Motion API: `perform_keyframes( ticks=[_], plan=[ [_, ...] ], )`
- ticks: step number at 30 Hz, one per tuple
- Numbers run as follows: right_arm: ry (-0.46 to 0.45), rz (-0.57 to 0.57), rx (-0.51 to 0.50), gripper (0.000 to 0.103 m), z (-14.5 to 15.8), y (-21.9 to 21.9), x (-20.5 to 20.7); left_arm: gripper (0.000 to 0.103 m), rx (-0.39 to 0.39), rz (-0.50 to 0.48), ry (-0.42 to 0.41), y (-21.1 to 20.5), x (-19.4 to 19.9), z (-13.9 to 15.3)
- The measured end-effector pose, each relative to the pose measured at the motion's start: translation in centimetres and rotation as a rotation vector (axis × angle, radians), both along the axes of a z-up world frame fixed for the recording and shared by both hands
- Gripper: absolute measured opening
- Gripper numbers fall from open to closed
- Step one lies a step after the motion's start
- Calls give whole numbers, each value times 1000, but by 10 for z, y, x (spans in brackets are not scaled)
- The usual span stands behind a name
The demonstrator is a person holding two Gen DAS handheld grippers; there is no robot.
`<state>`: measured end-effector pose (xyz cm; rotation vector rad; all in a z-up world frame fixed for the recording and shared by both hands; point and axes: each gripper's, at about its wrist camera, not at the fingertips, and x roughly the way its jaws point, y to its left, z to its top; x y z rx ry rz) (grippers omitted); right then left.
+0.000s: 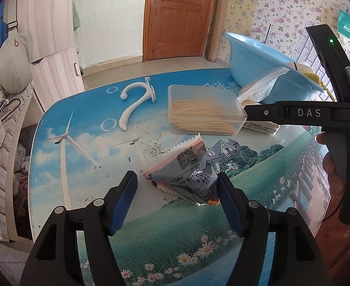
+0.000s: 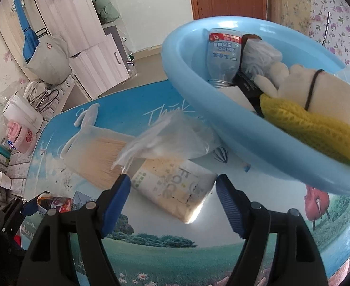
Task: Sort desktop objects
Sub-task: 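Close the left tool on the grey snack packet while the right tool approaches the tissue pack, then grasp the Face tissue pack with the right tool while the left tool holds the snack packet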
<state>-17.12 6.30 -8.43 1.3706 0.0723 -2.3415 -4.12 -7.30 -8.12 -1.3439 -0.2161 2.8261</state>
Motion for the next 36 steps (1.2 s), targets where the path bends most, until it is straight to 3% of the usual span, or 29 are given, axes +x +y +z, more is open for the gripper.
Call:
perform_keyframes(
  ticks=[4,11,19,26,30,36],
  plan=[
    [21,10,38,76,-1,-7,1,67,10,0,5,-2,2,0],
    [31,50,29,60,2,3,6,67,20,-2,13,-4,3,-1],
    [35,136,111,54,-2,9,26,68,-15,-4,3,1,2,-1],
    [28,119,54,56,2,23,37,69,-25,-9,1,2,1,-2],
    [65,68,13,72,12,23,33,71,-30,-16,-2,3,2,-2],
    [80,127,71,73,9,1,24,73,-32,-18,-3,3,2,-2]
  ],
)
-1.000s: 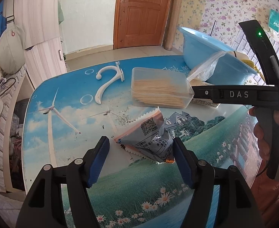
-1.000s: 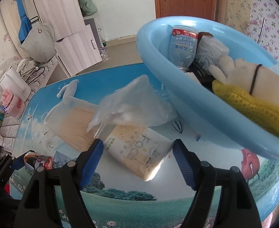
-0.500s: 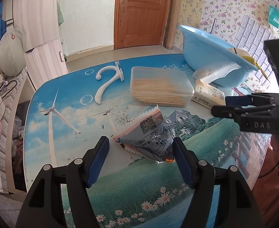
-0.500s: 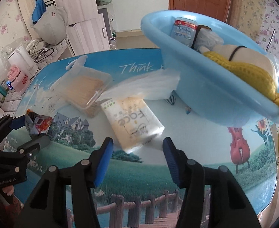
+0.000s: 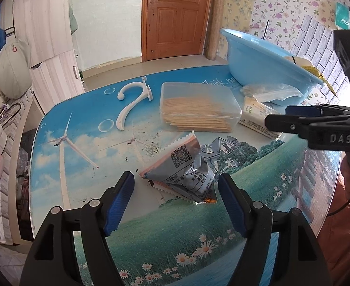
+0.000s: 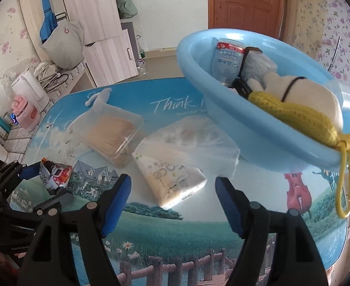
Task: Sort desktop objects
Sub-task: 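Grasp the Face tissue pack with the right tool while the left tool holds the snack packet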
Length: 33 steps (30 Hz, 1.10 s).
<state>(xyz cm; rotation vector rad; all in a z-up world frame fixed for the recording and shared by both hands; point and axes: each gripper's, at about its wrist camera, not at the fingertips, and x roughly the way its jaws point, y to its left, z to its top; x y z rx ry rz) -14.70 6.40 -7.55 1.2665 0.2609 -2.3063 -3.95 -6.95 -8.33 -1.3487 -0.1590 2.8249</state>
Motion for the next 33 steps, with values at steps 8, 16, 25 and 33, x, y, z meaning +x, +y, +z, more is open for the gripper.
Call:
perform_keyframes(
  ticks=[8,16,25,33],
  plan=[
    [-27,61,-6,50,-8,2,2,63,29,-4,15,-4,5,1],
    [-14,53,26,50,-3,29,31,58,15,-20,10,4,5,2],
    [-132,30,-188,50,5,77,38,59,40,-101,-10,37,-1,4],
    [-56,28,-58,50,1,71,48,59,15,-132,-24,56,-1,5]
  ],
)
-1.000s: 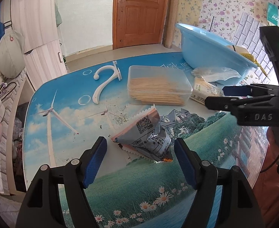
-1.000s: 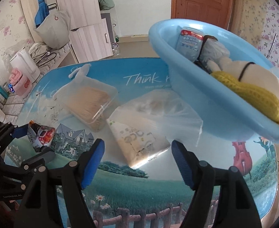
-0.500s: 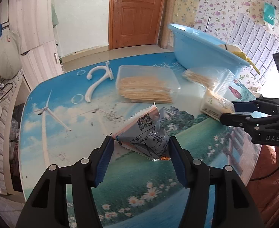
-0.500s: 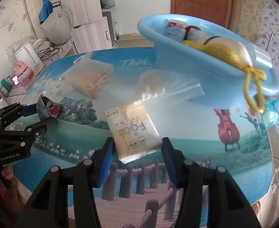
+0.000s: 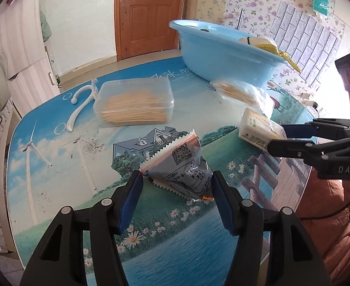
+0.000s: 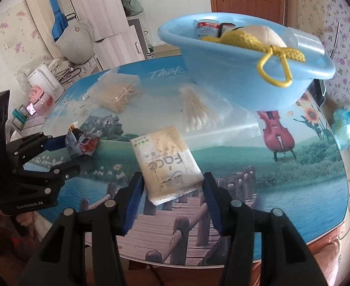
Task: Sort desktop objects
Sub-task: 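Grasp the Face tissue pack with the right tool while the left tool holds the snack packet, then lift the tissue pack with the right tool while the left tool lifts the snack packet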
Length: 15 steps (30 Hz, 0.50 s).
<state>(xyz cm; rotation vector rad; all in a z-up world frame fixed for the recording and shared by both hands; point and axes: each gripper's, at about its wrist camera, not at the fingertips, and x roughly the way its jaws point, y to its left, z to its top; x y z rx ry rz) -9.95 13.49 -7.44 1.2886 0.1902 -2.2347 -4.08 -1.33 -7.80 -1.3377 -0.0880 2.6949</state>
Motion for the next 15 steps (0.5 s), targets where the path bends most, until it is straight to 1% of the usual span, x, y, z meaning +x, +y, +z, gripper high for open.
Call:
perform_keyframes(
  ticks=[4,7,9,10,12,15],
  plan=[
    [67,-22,86,49,-2,6,8,59,-25,10,-2,5,-1,0],
    [70,-92,76,50,-3,23,2,59,-52,0,2,9,-4,-1],
    [65,-150,63,50,-5,38,-1,59,-55,-10,4,13,-4,-2],
    [61,-161,57,50,-5,41,-2,59,-59,-16,6,16,-4,-2],
    [58,-144,46,50,-5,40,0,59,-78,-23,9,19,-4,-2],
    [51,-83,35,50,-5,26,8,60,-66,-22,13,17,-5,-2]
  ],
)
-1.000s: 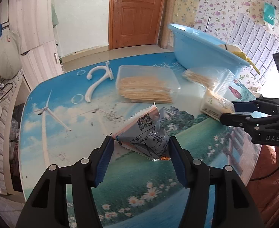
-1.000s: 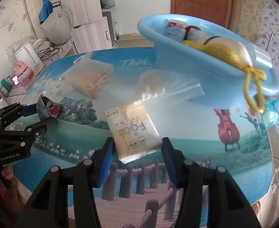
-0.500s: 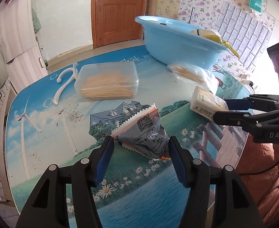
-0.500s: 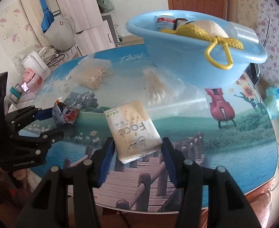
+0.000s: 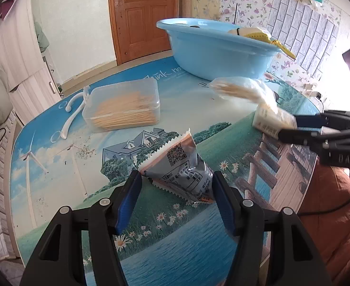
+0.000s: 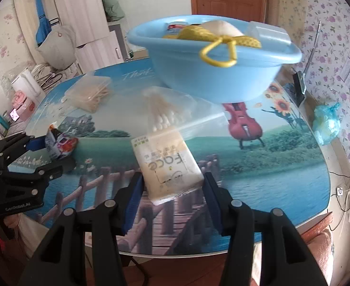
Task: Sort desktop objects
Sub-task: 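Lift the tissue pack with the right tool while the left tool lifts the snack packet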
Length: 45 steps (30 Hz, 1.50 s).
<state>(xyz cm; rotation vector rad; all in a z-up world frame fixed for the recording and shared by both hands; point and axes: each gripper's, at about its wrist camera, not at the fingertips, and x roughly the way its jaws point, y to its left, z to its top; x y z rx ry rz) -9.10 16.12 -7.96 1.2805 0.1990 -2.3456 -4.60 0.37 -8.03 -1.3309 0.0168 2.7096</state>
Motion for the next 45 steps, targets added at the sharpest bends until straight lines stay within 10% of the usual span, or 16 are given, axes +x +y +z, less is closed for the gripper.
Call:
perform_keyframes(
  ticks=[22,25,45],
  plan=[
    [37,99,24,64,-4,-34,14,77,17,29,-6,-18,0,-2],
    [36,134,7,50,-2,-35,17,46,56,38,7,-24,2,1],
    [104,224,-127,49,35,-39,26,25,154,48,37,-40,13,21]
  ],
)
